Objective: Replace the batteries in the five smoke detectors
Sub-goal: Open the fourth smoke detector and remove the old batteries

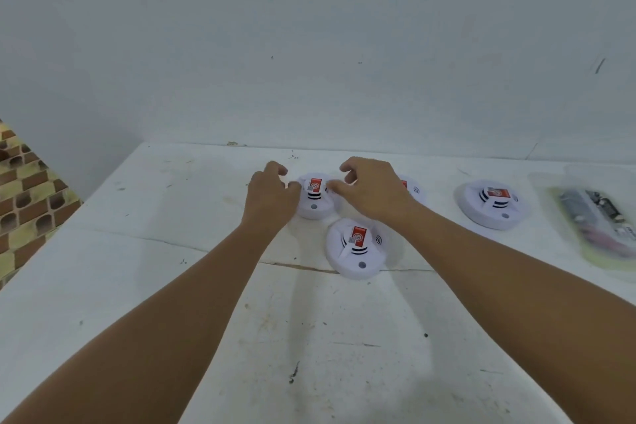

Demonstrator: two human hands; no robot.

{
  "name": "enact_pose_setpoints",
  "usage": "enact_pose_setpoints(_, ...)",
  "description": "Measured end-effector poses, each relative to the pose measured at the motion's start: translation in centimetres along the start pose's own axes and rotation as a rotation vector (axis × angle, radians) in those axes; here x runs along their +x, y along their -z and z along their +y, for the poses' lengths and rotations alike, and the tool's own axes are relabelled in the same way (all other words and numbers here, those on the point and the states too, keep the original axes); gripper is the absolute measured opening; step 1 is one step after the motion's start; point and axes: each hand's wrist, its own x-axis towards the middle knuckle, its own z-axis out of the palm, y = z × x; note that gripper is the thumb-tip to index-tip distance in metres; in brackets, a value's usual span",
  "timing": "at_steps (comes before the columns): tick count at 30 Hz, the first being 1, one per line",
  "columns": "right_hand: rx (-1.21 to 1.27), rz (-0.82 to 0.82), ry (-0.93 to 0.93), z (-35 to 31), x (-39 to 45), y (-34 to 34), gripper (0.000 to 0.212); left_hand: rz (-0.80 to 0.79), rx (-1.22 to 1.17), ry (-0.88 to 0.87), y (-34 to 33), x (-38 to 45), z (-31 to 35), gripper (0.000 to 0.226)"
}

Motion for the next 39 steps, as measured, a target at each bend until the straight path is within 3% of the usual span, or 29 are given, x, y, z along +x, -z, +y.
enact_pose_setpoints(3, -0.052, 0.119, 0.024, 1.5, -0.6, 2.0, 0.041, 0.071, -0.039, -0.109, -0.3, -0.8, 1.6, 0.015)
enact_pose_setpoints(5, -0.189, 0.116, -0.032, 2.7, -0.8, 3.4, 0.048, 0.044, -0.072, -0.172, -0.6, -1.6, 3.0, 0.008)
enact_pose_setpoints(9, -0.399, -0.125, -0.208, 4.9, -1.2, 5.2, 0.07, -0.032, -0.065, -0.253, -1.6, -2.6, 5.2, 0.013)
enact_pose_setpoints(12, -0.366, -0.242, -0.193, 6.2, -1.6, 5.2, 0.062, -0.084, -0.074, -0.273, -2.3, -3.1, 6.0, 0.015)
enact_pose_setpoints(20, -0.284, -0.167, -0.146, 6.9, -2.4, 6.3, 0.071, -0.086, -0.042, -0.293, -2.1, -4.2, 7.2, 0.007)
enact_pose_setpoints(22, -0.205, -0.124, -0.14, 6.7, -3.0, 7.6, 0.071, -0.097, -0.042, -0.281, -1.9, -4.5, 7.6, 0.011)
enact_pose_setpoints(25, 0.11, -0.077, -0.151, 6.6, -4.7, 10.2, 0.06, -0.136, 0.008, -0.334, -1.9, -5.4, 8.9, 0.035)
enact_pose_setpoints(29, 0.449, -0.174, -0.189, 7.0, -7.4, 14.1, 0.049, -0.238, -0.039, -0.387, -2.6, -8.0, 11.6, 0.056)
enact_pose_setpoints(31, 0.53, -0.242, -0.195, 8.1, -8.9, 15.9, 0.058, -0.3, -0.107, -0.378, -3.4, -9.7, 13.3, 0.06)
enact_pose_setpoints(33, 0.633, -0.309, -0.225, 9.6, -10.7, 17.4, 0.06, -0.35, -0.159, -0.377, -4.6, -11.6, 14.9, 0.058)
enact_pose_setpoints(35, 0.711, -0.366, -0.231, 11.5, -12.8, 18.7, 0.048, -0.361, -0.206, -0.378, -6.2, -13.6, 16.4, 0.05)
enact_pose_setpoints(39, 0.788, -0.379, -0.236, 15.2, -16.8, 20.0, 0.058, -0.365, -0.322, -0.289, -9.5, -17.4, 18.2, 0.03)
